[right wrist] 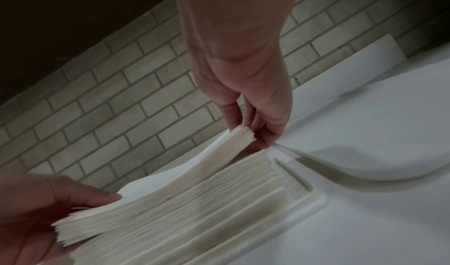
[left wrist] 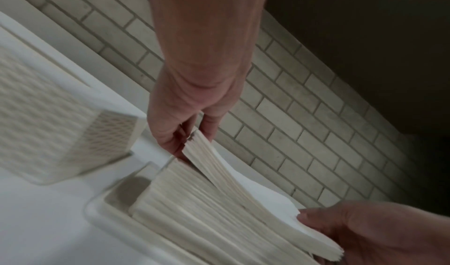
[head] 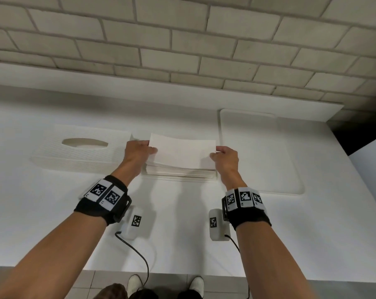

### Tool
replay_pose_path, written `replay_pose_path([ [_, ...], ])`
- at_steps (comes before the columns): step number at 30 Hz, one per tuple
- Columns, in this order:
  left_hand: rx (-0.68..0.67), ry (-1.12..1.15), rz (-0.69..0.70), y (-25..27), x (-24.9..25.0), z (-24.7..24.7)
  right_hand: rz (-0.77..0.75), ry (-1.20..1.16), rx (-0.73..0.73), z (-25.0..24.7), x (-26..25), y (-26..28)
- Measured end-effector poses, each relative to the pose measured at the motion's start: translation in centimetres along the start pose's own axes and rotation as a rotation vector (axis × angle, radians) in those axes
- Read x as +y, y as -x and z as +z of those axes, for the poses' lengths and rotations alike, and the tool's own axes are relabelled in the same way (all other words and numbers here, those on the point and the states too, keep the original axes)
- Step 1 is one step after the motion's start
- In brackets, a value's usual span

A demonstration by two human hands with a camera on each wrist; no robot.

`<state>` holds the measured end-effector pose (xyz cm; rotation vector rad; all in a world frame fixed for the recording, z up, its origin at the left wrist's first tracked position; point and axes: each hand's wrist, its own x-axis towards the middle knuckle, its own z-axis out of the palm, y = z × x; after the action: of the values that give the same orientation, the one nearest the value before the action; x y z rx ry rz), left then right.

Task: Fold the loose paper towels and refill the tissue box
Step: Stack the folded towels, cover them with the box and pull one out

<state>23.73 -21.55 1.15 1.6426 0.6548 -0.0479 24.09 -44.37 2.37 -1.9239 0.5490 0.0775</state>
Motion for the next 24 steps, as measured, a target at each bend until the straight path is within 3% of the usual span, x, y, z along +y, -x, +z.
replay_pose_path([
  [7, 0.062, -0.176, 0.033, 0.0, -0.9, 1.0, -0.051, 0.069, 0.021, 0.8, 1.4, -1.0],
  [14, 0.035, -0.234, -0.010, -0.4, -0.4, 0.7, -0.022, 0.130, 0.061, 0.9, 1.4, -1.1],
  [19, 0.108, -0.045, 0.125, -0.4, 3.2, -3.9, -0.246, -0.001, 0.213, 0.8, -3.8, 1.2],
  [22, 0.197, 0.027, 0.159, -0.8, 4.5, -8.0, -0.338, -0.107, 0.098, 4.5, -7.0, 3.7],
  [24, 0.251, 0.061, 0.154, -1.3, 4.0, -10.9, -0.321, -0.145, -0.039, 8.1, -8.2, 5.7],
])
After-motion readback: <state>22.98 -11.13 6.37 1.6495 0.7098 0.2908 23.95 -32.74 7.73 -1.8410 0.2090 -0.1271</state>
